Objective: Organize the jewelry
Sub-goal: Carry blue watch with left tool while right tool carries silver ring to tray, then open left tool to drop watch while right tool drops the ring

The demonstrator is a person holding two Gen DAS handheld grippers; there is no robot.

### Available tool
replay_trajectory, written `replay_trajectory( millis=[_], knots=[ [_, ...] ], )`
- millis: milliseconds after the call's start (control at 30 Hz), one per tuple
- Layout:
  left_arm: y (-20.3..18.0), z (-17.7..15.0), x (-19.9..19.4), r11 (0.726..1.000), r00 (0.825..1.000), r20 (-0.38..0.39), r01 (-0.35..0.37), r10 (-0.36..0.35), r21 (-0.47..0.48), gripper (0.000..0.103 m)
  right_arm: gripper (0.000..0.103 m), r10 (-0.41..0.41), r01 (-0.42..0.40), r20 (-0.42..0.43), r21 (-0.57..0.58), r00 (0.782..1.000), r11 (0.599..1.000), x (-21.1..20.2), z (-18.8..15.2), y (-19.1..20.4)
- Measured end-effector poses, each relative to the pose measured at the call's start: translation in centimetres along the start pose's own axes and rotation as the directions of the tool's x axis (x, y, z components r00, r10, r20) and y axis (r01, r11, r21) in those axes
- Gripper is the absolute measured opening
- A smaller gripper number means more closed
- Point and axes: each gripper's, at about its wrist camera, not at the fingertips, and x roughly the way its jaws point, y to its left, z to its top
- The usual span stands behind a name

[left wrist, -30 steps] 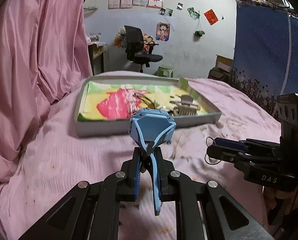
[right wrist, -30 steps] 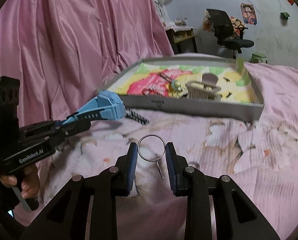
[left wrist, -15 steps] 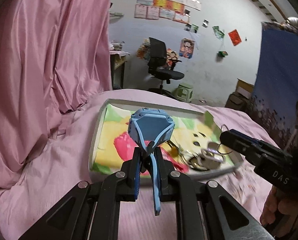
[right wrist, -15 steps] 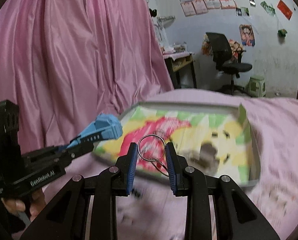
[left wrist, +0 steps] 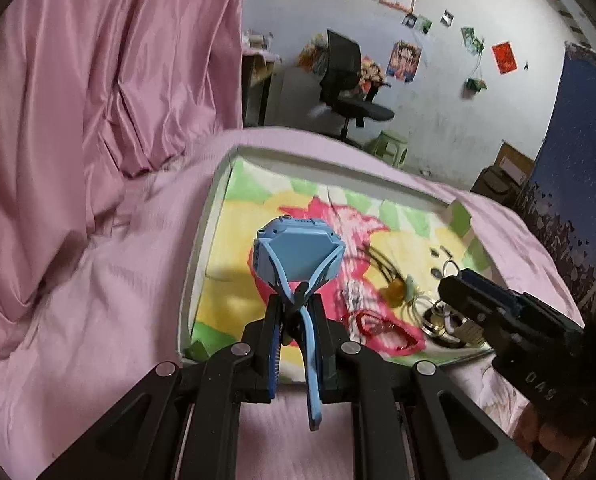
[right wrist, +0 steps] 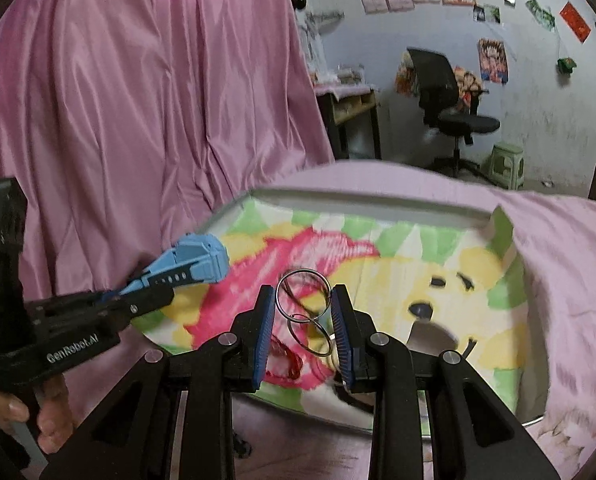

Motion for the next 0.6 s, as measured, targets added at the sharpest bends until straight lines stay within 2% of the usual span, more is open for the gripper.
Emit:
replay_trajectory(
  millis=[133,233,500,567,600],
  knots=[
    [0.1,-0.4,1.0,1.0,0.999,-0.048,-0.01,0.01,-0.004,0.013,0.026,-0.005,0.005,-0.074,0.003,0.997,1.0,1.3,-0.9,-0.3],
    [0.1,-0.5,1.1,1.0,0.999,-0.054,-0.004,0.004,-0.004,0.014,0.026,-0.005,0.006,-0.104,0.007,0.995,1.0,1.7,-1.3,-0.5],
    [-0.4,-0.8,0.5,1.0,0.999,-0.041,-0.003,0.004,0.025,0.021,0.026,-0.024,0.024,-0.109,0.006,0.994,1.0,1.6,-1.5,-0.6],
    [-0.3,-0.8,0.3,1.0,0.999,-0.032,-0.001,0.002,0.017,0.022,0.03,-0.019,0.02,-0.1,0.013,0.995,1.0,1.2,-1.5,-0.6],
    [-0.2,-0.9,0.1,1.0,1.0,-0.028,0.001,-0.001,0.014,0.023,0.037,-0.018,0.019,-0.094,0.014,0.995,1.0,1.0,-1.5,-0.7]
  ],
)
